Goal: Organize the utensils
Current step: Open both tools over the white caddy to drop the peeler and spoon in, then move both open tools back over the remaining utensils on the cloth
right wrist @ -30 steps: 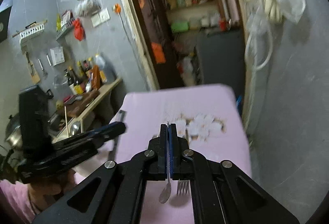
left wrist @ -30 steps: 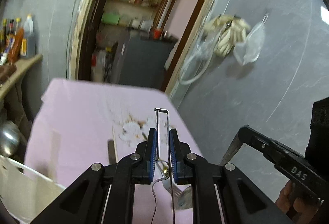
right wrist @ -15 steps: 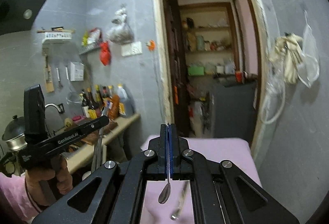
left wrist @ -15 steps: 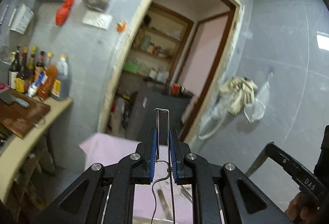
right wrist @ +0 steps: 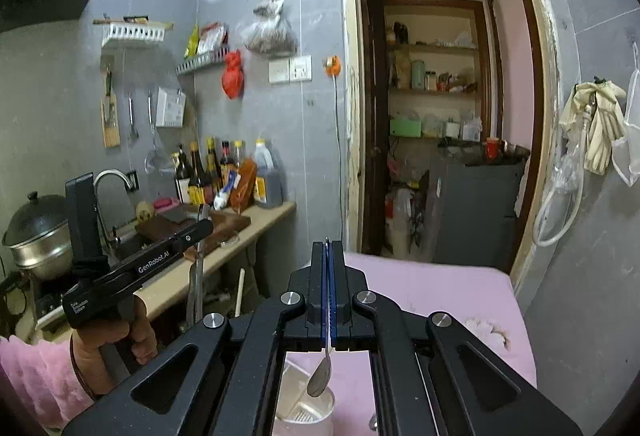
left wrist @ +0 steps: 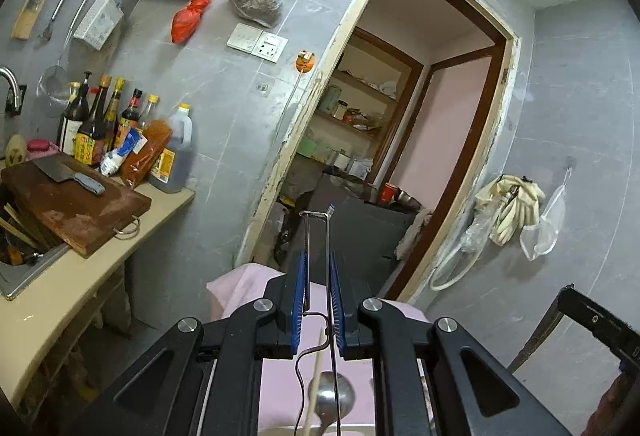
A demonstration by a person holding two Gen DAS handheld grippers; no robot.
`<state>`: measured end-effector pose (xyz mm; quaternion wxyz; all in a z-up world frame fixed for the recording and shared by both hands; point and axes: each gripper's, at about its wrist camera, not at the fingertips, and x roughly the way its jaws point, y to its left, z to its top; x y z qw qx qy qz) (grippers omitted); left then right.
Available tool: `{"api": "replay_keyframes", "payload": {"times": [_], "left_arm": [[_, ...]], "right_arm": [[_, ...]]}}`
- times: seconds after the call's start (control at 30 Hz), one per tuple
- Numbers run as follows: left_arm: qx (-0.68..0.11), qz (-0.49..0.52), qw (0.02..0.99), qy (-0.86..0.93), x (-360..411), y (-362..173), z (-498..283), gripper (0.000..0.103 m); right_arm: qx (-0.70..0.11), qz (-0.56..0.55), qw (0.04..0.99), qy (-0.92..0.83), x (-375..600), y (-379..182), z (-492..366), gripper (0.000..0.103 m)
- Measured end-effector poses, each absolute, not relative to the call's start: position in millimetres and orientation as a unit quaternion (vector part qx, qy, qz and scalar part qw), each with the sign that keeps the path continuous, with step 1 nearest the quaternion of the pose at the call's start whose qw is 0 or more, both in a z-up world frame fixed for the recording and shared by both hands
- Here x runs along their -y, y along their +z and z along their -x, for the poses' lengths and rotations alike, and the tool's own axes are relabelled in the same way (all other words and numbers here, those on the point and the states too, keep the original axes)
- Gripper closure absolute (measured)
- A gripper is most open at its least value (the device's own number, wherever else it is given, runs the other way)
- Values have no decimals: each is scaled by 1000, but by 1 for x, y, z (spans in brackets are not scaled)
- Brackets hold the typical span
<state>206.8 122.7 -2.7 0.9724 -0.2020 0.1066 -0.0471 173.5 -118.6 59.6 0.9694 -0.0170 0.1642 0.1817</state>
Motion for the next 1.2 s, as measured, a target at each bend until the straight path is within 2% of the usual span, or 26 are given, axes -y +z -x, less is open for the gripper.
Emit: {"api": "replay_keyframes", "payload": {"times": [0.5, 0.9, 0.93, 1.03, 1.1, 1.17, 1.2], "left_arm": [[-84, 146, 986, -15, -91, -51, -195, 91], [-149, 120, 981, -30, -90, -62, -180, 90], [-157, 122, 979, -32, -91, -62, -179, 89], [-177, 134, 974, -36, -93, -58, -176, 72], [-185, 148, 971, -36, -96, -55, -175, 47], [-182, 161, 969, -31, -97, -50, -171, 46], [-184, 159, 970, -31, -95, -45, -170, 44]], "right_arm": [[-229, 18, 956, 181, 111, -4, -186, 102], [-258, -15, 948, 189, 123, -28, -189, 101], [-258, -19, 947, 189, 124, -28, -190, 101], [-253, -31, 949, 187, 131, -27, -190, 101], [-250, -38, 950, 185, 136, -24, -191, 100], [-247, -47, 951, 181, 141, -21, -191, 98], [-243, -51, 953, 176, 145, -18, -191, 93]]}}
